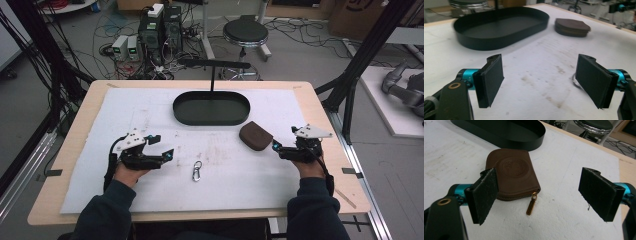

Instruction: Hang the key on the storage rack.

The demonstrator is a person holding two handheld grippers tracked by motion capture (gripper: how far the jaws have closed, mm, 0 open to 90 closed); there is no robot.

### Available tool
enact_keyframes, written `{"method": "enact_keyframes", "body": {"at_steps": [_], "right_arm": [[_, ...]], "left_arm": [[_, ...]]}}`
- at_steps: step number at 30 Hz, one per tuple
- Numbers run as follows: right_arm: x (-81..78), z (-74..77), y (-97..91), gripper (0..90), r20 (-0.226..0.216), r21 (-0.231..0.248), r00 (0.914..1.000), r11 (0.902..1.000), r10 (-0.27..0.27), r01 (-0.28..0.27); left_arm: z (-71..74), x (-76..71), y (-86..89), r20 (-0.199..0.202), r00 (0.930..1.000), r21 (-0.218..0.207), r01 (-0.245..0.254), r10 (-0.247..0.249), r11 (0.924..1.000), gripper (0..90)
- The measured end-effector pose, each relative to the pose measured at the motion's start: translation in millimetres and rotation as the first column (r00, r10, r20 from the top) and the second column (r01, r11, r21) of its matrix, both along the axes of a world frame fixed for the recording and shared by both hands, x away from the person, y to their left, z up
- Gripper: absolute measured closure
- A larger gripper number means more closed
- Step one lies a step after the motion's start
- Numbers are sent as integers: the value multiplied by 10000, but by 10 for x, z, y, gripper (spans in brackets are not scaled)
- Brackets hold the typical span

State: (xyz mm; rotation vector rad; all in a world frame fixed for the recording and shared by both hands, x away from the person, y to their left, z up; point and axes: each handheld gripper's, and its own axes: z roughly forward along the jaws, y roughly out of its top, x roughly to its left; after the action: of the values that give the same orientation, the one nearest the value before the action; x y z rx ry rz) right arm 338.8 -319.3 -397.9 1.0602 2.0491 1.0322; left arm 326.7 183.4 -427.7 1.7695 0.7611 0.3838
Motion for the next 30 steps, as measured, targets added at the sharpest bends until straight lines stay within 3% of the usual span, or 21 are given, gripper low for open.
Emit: {"method": "enact_keyframes", "body": {"at_steps": [1,4,9,13,15,21,23,30], "right_arm": [[0,0,0,164,0,0,10000,10000,0,0],[-3,0,23,164,-34,-6,10000,10000,51,-51],[-6,-8,12,165,-13,-90,9999,9999,106,-106],[-15,-4,-5,165,8,-14,10000,10000,39,-38],[-17,-5,-5,165,10,-23,10000,10000,55,-55],[-20,-6,3,166,-10,-49,10000,9999,93,-93],[-20,-6,2,166,-3,-61,10000,9999,87,-87],[-18,-10,6,166,-23,-77,10000,9999,91,-91]], "left_arm": [[-6,-5,-37,-106,9999,73,102,-101,9999,225],[-14,-19,-129,-460,9979,-42,456,-458,9989,370],[-41,-45,-351,-919,9909,203,1011,-988,9947,452],[-76,-78,-596,-1420,9812,823,1433,-1307,9863,520],[-116,-85,-719,-1729,9773,1287,1453,-1221,9810,527],[-196,-84,-870,-2196,9672,1557,1643,-1280,9741,552],[-221,-94,-949,-2244,9687,2132,1551,-1061,9646,574],[-212,-62,-888,-2675,9586,1799,1490,-974,9723,702]]}}
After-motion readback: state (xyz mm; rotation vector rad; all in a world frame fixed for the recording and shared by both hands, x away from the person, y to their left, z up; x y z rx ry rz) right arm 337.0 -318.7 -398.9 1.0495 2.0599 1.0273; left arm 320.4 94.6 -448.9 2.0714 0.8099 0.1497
